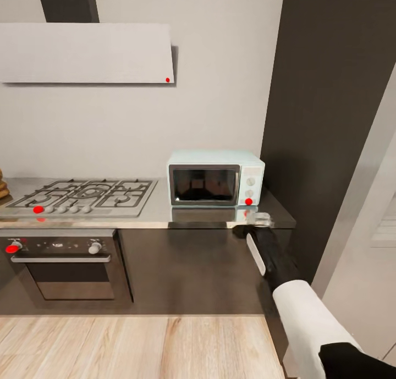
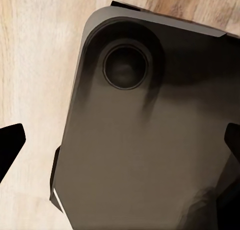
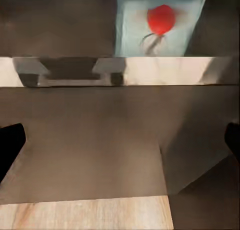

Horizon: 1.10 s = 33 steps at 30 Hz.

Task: In the kitchen, take the popcorn bag from the countertop, put it into the microwave, and heat it until the popcorn is cooked so the cooked popcorn ends up inside the bag.

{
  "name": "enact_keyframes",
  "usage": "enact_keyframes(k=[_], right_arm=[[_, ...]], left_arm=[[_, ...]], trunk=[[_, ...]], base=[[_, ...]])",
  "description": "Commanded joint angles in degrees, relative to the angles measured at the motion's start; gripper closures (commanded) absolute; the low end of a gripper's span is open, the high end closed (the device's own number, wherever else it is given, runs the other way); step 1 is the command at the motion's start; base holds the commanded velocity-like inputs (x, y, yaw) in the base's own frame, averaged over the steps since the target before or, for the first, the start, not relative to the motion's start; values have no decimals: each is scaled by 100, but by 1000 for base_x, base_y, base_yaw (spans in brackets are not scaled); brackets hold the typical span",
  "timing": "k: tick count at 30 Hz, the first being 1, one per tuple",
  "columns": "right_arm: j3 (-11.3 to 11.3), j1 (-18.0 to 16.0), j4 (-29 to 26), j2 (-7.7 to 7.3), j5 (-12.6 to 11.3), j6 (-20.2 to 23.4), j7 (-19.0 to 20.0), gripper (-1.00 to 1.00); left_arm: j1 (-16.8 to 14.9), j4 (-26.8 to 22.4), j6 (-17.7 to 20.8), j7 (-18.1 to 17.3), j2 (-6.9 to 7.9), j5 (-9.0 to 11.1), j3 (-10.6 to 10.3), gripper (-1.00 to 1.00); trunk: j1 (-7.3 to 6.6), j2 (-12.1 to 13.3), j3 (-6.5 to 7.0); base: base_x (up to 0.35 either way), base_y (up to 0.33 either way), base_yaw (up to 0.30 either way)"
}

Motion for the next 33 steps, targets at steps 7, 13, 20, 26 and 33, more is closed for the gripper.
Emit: enact_keyframes(k=[7,13,20,26,33], right_arm=[[11,-1004,0,311,-8,-6,-276,-100],[-8,-1162,-101,336,13,-524,-608,-100],[4,-1166,-37,336,-35,-947,-597,-100],[2,-1166,37,336,-50,-926,-596,-100],[8,-1166,434,297,-27,-985,-481,-100]], left_arm=[[2,-15,-6,4,0,8,25,-100],[2,-15,-6,4,0,8,23,-100],[4,-15,-6,4,0,8,17,-100],[2,-15,-7,-1,0,8,17,-100],[2,-7,-8,0,0,8,17,-100]], trunk=[[0,-3,-6],[0,-3,-6],[0,-3,-6],[0,-3,-6],[0,-3,-6]], base=[[0,0,0],[0,0,0],[0,0,0],[0,0,0],[0,0,0]])
